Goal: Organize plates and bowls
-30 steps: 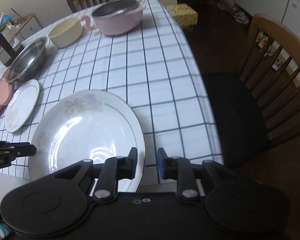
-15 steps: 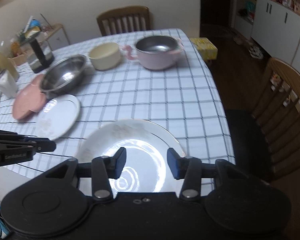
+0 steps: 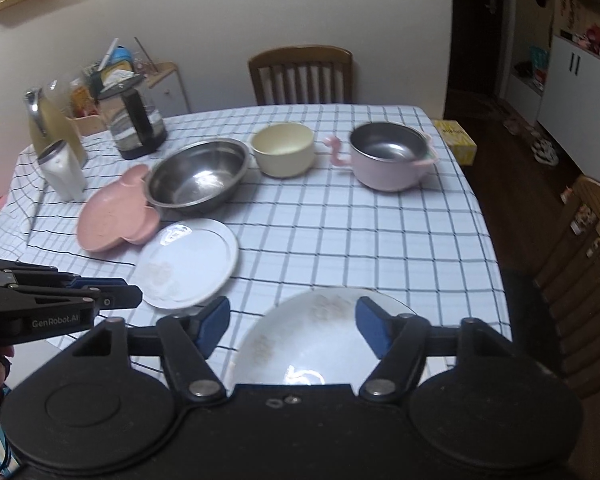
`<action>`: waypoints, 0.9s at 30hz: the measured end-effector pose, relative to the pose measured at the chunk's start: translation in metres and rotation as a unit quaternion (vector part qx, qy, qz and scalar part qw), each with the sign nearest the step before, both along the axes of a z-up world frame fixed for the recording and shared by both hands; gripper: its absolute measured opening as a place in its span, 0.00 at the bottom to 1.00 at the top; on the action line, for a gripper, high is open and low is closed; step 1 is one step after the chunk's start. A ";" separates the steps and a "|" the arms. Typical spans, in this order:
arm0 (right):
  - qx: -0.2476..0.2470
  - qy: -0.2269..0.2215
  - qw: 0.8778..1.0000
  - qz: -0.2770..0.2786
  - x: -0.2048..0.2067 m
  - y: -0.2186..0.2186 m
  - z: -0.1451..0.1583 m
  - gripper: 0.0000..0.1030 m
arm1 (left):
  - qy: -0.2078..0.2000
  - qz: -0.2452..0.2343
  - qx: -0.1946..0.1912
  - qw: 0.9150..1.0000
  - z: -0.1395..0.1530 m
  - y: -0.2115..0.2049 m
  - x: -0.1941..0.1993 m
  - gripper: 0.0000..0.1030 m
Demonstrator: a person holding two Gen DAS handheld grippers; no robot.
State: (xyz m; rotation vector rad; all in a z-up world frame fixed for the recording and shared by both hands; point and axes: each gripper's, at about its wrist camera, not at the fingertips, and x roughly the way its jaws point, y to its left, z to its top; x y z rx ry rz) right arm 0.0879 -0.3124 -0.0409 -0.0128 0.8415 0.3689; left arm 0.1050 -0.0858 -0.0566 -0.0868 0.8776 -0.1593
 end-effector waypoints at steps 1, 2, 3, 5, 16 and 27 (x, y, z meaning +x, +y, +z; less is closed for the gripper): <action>0.000 -0.003 1.000 0.003 -0.001 0.004 0.001 0.71 | -0.007 0.005 -0.001 1.000 0.003 0.005 -0.003 0.39; 0.002 -0.004 1.000 0.007 -0.001 0.008 0.002 0.73 | -0.014 0.010 -0.001 1.000 0.005 0.008 -0.005 0.55; 0.003 -0.005 1.000 0.010 0.000 0.013 0.003 0.74 | -0.024 0.016 -0.003 1.000 0.008 0.013 -0.008 0.62; 0.004 -0.009 1.000 0.016 0.000 0.021 0.005 0.77 | -0.042 0.031 -0.004 0.999 0.013 0.023 -0.013 0.72; -0.004 -0.037 0.998 0.052 0.014 0.067 0.010 0.97 | -0.044 0.100 0.011 0.994 0.015 0.064 -0.012 0.76; -0.019 -0.023 0.998 0.064 0.054 0.089 -0.013 0.99 | -0.016 0.157 -0.028 0.987 -0.006 0.097 0.012 0.98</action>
